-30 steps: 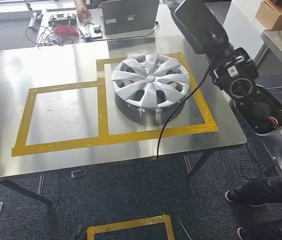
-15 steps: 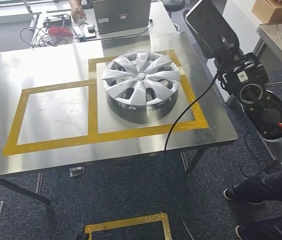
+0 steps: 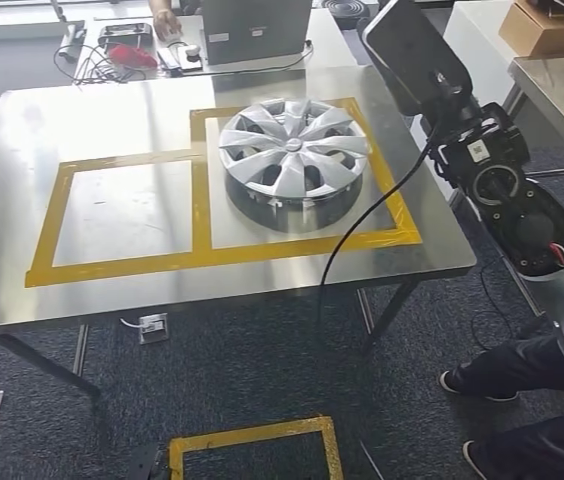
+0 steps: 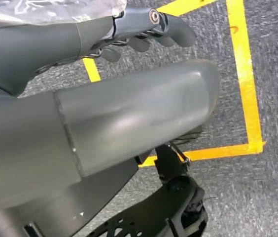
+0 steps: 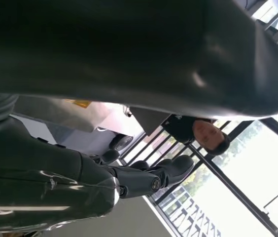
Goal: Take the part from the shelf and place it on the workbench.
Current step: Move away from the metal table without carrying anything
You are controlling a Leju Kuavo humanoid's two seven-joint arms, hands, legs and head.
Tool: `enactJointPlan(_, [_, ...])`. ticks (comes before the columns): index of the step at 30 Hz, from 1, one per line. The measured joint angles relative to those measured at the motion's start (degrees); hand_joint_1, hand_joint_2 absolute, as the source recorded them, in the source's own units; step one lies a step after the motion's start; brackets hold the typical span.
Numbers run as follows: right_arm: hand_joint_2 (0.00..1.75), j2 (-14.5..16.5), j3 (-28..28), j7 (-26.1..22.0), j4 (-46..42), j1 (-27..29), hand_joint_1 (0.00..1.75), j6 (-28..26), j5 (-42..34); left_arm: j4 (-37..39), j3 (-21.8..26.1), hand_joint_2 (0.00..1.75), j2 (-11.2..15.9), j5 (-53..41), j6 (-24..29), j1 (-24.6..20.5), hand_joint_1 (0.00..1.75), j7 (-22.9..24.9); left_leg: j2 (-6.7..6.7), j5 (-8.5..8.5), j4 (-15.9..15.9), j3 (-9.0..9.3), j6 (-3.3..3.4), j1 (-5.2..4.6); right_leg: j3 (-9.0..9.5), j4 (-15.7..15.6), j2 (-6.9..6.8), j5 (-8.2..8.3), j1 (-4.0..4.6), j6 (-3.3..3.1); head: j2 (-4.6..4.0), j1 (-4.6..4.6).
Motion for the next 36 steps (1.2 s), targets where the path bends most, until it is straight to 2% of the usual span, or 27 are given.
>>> enactJointPlan(2, [0.00, 0.00, -0.07, -0.05, 0.02, 0.02, 0.00, -0.02, 0.04, 0.00, 0.00, 0.00, -0.03, -0.07, -0.02, -0.07, 0.00, 0.05, 0.09, 1.02, 0.00, -1.31, 0.71, -0.17, -2.35, 7.54, -0.01, -5.84, 0.08, 0.12, -0.01, 0.67])
enactJointPlan(3, [0.00, 0.00, -0.09, -0.07, 0.03, 0.10, 0.00, -0.07, 0.07, 0.00, 0.00, 0.00, -0.07, -0.11, -0.03, -0.08, 0.00, 0.13, 0.11, 1.52, 0.07, -2.00, 0.86, -0.32, -3.30, 11.52, 0.01, -7.90, 0.13, 0.15, 0.00, 0.90])
enactJointPlan(4, [0.00, -0.01, -0.10, -0.09, 0.03, 0.21, 0.00, -0.13, 0.09, 0.00, 0.00, 0.00, -0.09, -0.15, -0.05, -0.08, 0.00, 0.25, 0.13, 1.98, 0.16, -2.68, 0.93, -0.45, -3.60, 14.17, 0.01, -8.66, 0.18, 0.15, 0.00, 1.11])
enactJointPlan(5, [0.00, -0.01, -0.11, -0.10, 0.04, 0.31, 0.00, -0.19, 0.11, 0.00, 0.00, 0.00, -0.11, -0.17, -0.07, -0.08, 0.00, 0.36, 0.13, 2.41, 0.29, -3.35, 0.94, -0.57, -2.98, 14.86, 0.01, -8.09, 0.21, 0.07, -0.01, 1.26])
enactJointPlan(6, [0.00, -0.02, -0.13, -0.10, 0.04, 0.40, 0.00, -0.25, 0.11, 0.00, 0.00, 0.00, -0.11, -0.18, -0.09, -0.08, 0.00, 0.46, 0.13, 2.78, 0.45, -3.98, 0.89, -0.65, -1.31, 13.34, 0.01, -6.58, 0.27, -0.11, 0.00, 1.42])
enactJointPlan(7, [0.00, -0.02, -0.19, -0.11, 0.03, 0.44, 0.00, -0.29, 0.11, 0.00, 0.00, 0.00, -0.11, -0.18, -0.10, -0.09, 0.00, 0.51, 0.11, 3.11, 0.61, -4.49, 0.79, -0.70, 1.26, 9.89, 0.01, -4.79, 0.38, -0.41, -0.01, 1.60])
enactJointPlan(8, [0.00, -0.02, -0.30, -0.12, 0.01, 0.42, 0.00, -0.34, 0.11, 0.00, 0.00, 0.00, -0.16, -0.19, -0.11, -0.11, 0.00, 0.52, 0.09, 3.45, 0.75, -4.95, 0.62, -0.78, 4.17, 5.46, 0.01, -3.69, 0.63, -0.85, -0.01, 1.77])
enactJointPlan(9, [0.00, -0.02, -0.46, -0.14, -0.04, 0.40, 0.00, -0.41, 0.13, 0.00, 0.00, 0.00, -0.21, -0.20, -0.13, -0.13, 0.00, 0.53, 0.07, 3.84, 0.86, -5.30, 0.40, -0.83, 6.75, 1.17, 0.01, -3.25, 0.87, -1.23, 0.00, 1.84])
enactJointPlan(10, [0.00, -0.03, -0.65, -0.15, -0.09, 0.38, 0.00, -0.48, 0.16, 0.00, 0.00, 0.00, -0.26, -0.24, -0.15, -0.16, 0.00, 0.54, 0.06, 4.28, 0.86, -5.56, 0.12, -0.85, 8.44, -1.89, 0.03, -3.29, 1.12, -1.56, 0.00, 1.89])
enactJointPlan(11, [0.00, -0.04, -0.79, -0.16, -0.15, 0.38, 0.00, -0.56, 0.21, 0.00, 0.00, 0.00, -0.31, -0.29, -0.17, -0.17, 0.00, 0.57, 0.06, 4.77, 0.72, -5.73, -0.20, -0.82, 9.19, -3.54, 0.05, -3.54, 1.33, -1.83, 0.00, 1.92])
enactJointPlan(13, [0.00, -0.08, -0.92, -0.16, -0.21, 0.43, 0.00, -0.66, 0.29, 0.00, 0.00, 0.00, -0.32, -0.38, -0.21, -0.16, 0.00, 0.64, 0.07, 5.48, 0.37, -5.84, -0.63, -0.70, 9.18, -4.05, 0.09, -3.31, 1.49, -2.06, 0.00, 1.98])
enactJointPlan(17, [0.00, -0.09, -0.93, -0.15, -0.22, 0.46, 0.00, -0.67, 0.31, 0.00, 0.00, 0.00, -0.33, -0.40, -0.21, -0.15, 0.00, 0.68, 0.07, 5.71, 0.21, -5.81, -0.76, -0.67, 9.11, -4.08, 0.10, -3.13, 1.54, -2.19, 0.00, 2.04])
enactJointPlan(19, [0.00, -0.08, -1.00, -0.13, -0.25, 0.56, 0.00, -0.68, 0.32, 0.00, 0.00, 0.00, -0.28, -0.44, -0.21, -0.10, 0.00, 0.69, 0.03, 5.89, 0.01, -5.88, -0.98, -0.82, 8.98, -4.62, -0.05, -2.51, 1.21, -2.51, 0.00, 1.95])
enactJointPlan(22, [0.00, -0.09, -1.16, -0.03, -0.49, 0.95, 0.00, -0.74, 0.37, 0.00, -0.01, 0.00, -0.10, -0.58, -0.22, -0.13, 0.00, 0.70, 0.04, -2.96, 13.34, -8.97, -2.50, -0.21, 5.66, -5.11, -0.43, 0.79, 0.49, -3.42, -0.01, 0.31])
enactJointPlan(23, [0.00, -0.09, -1.21, 0.03, -0.57, 1.12, 0.00, -0.75, 0.38, 0.00, -0.01, 0.00, -0.07, -0.63, -0.22, -0.14, 0.00, 0.70, 0.02, -4.84, 16.77, -8.88, -3.04, 0.11, 4.22, -4.92, -0.47, 1.83, 0.41, -3.43, -0.01, -0.25])
enactJointPlan(24, [0.00, -0.09, -1.27, 0.10, -0.64, 1.24, 0.00, -0.74, 0.38, 0.00, -0.02, 0.00, -0.05, -0.68, -0.23, -0.17, 0.00, 0.70, 0.03, -3.09, 14.69, -6.72, -3.30, 0.35, 3.51, -4.70, -0.45, 2.27, 0.24, -3.16, -0.01, -0.36])
enactJointPlan(25, [0.00, -0.10, -1.39, 0.16, -0.78, 1.29, 0.00, -0.73, 0.38, 0.00, -0.02, 0.00, -0.07, -0.73, -0.23, -0.20, 0.00, 0.70, 0.03, -1.55, 10.62, -3.95, -3.48, 0.59, 3.04, -4.47, -0.44, 2.53, 0.13, -2.88, -0.01, -0.45])
enactJointPlan(26, [0.00, -0.16, -1.57, 0.20, -0.94, 1.30, 0.00, -0.71, 0.38, 0.00, -0.02, 0.00, -0.07, -0.78, -0.23, -0.26, 0.00, 0.70, -0.05, -0.72, 6.28, -1.29, -3.54, 0.61, 2.56, -4.20, -0.46, 2.79, 0.12, -2.53, -0.01, -0.59])
enactJointPlan(27, [0.00, -0.21, -1.75, 0.24, -1.13, 1.30, 0.00, -0.67, 0.38, 0.00, -0.02, 0.00, -0.07, -0.82, -0.22, -0.31, 0.00, 0.70, -0.15, -0.59, 2.70, 0.71, -3.36, 0.61, 2.16, -4.02, -0.49, 3.13, 0.14, -2.13, -0.01, -0.62])
enactJointPlan(28, [0.00, -0.26, -1.87, 0.26, -1.26, 1.30, 0.00, -0.61, 0.38, 0.00, -0.03, 0.00, -0.08, -0.84, -0.22, -0.35, 0.00, 0.70, -0.26, -0.85, 0.57, 1.73, -3.07, 0.51, 1.80, -3.93, -0.51, 3.56, 0.22, -1.71, 0.00, -0.56])
enactJointPlan(30, [0.00, -0.34, -1.96, 0.34, -1.39, 1.45, 0.00, -0.51, 0.38, 0.00, -0.04, 0.00, -0.04, -0.89, -0.21, -0.33, 0.00, 0.70, -0.35, -0.88, -0.50, 1.76, -2.08, 0.29, 1.31, -4.00, -0.55, 4.29, 0.15, -0.85, -0.01, -0.21])
enactJointPlan(31, [0.00, -0.40, -1.99, 0.38, -1.41, 1.61, 0.00, -0.49, 0.38, 0.00, -0.04, 0.00, -0.04, -0.91, -0.20, -0.30, 0.00, 0.72, -0.25, -0.50, -0.47, 1.37, -1.56, 0.28, 0.96, -3.64, -0.51, 3.77, 0.06, -0.55, 0.00, -0.10])
enactJointPlan(32, [0.00, -0.48, -2.02, 0.43, -1.43, 1.77, 0.00, -0.48, 0.38, 0.00, -0.04, 0.00, -0.02, -0.93, -0.19, -0.29, 0.00, 0.73, -0.13, -0.06, -0.52, 0.88, -0.94, 0.27, 0.38, -2.41, -0.47, 2.24, -0.02, -0.36, -0.01, 0.06])
enactJointPlan(33, [0.00, -0.57, -2.08, 0.45, -1.45, 1.91, 0.00, -0.46, 0.38, 0.00, -0.04, 0.00, -0.01, -0.95, -0.18, -0.29, 0.00, 0.74, 0.00, 0.46, -0.64, 0.28, -0.33, 0.34, -0.50, -0.02, -0.40, -0.23, -0.05, -0.26, 0.00, 0.26])
enactJointPlan(35, [0.00, -0.71, -2.24, 0.50, -1.47, 1.98, 0.00, -0.45, 0.38, 0.00, -0.04, 0.00, 0.01, -0.97, -0.17, -0.31, 0.00, 0.76, 0.14, 1.51, -0.58, -1.19, 0.37, 0.04, -2.49, 7.81, -0.26, -6.35, 0.09, -0.27, 0.00, 0.96])
enactJointPlan(36, [0.00, -0.75, -2.31, 0.50, -1.48, 2.00, 0.00, -0.45, 0.38, 0.00, -0.05, 0.00, -0.01, -0.97, -0.17, -0.32, 0.00, 0.76, 0.18, 2.05, -0.51, -1.96, 0.51, -0.12, -3.13, 11.64, -0.22, -8.21, 0.14, -0.29, 0.01, 1.24])
